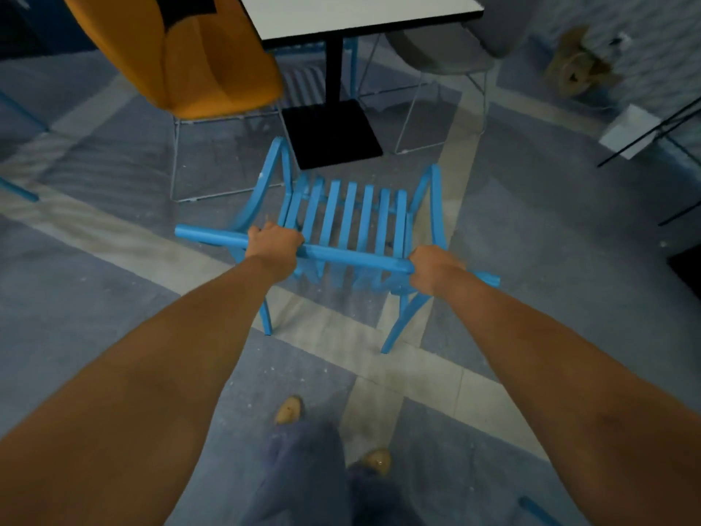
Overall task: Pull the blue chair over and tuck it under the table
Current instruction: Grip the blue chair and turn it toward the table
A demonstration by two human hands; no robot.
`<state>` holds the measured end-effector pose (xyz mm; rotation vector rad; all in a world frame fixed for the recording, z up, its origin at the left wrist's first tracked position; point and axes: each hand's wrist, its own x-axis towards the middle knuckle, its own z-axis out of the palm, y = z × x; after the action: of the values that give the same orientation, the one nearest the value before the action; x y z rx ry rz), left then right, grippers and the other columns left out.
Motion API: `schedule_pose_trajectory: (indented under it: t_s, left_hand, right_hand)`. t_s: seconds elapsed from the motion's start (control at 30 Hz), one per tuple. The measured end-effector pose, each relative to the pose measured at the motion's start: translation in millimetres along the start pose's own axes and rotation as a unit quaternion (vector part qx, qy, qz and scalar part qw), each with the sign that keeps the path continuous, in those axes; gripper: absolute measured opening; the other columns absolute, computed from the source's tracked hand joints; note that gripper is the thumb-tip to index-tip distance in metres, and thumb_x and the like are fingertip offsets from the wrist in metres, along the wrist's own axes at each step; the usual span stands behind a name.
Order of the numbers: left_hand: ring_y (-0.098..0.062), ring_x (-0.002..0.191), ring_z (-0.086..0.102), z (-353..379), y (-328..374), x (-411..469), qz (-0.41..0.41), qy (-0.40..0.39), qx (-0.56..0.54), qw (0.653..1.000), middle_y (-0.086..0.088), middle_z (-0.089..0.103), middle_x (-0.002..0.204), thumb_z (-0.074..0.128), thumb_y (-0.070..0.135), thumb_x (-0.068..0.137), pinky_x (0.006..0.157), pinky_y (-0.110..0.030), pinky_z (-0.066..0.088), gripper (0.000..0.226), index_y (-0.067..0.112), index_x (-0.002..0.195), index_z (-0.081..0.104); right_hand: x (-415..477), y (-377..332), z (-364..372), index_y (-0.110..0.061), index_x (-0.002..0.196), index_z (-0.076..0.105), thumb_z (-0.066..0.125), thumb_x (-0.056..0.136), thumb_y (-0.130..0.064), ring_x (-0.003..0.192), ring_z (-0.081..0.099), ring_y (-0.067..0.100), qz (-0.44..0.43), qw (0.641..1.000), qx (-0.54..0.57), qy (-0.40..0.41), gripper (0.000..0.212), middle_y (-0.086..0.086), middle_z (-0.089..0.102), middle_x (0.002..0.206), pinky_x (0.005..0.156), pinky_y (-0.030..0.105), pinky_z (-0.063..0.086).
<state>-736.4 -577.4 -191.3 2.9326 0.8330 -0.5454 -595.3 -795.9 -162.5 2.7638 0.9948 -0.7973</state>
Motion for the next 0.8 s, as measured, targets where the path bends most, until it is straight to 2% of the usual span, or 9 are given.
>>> schedule_pose_trajectory:
  t_s: [0.4,0.8]
  left_hand:
    - [-0.030,0.119,0.046,-4,145,-23,-0.082,-0.022,-0.015,0.996,-0.008,0.063,0.114,0.051,0.007,0.090,0.100,-0.047,0.035,0.033,0.022,0.117,0.061]
    - [-0.028,0.118,0.047,-7,312,-38,-0.156,-0.026,-0.064,0.985,-0.006,0.064,0.110,0.053,0.007,0.090,0.099,-0.045,0.036,0.030,0.022,0.115,0.063]
  right_hand:
    - [7,142,-14,-0.012,0.117,0.064,0.058,0.086,-0.013,0.105,0.064,0.030,-0.070,0.996,-0.056,-0.010,0.031,0.011,0.066,0.114,0.089,0.039,0.055]
    - [10,297,-32,-0.011,0.118,0.064,0.060,0.087,-0.014,0.106,0.065,0.032,-0.138,0.984,-0.105,-0.029,0.031,0.013,0.066,0.116,0.090,0.039,0.054]
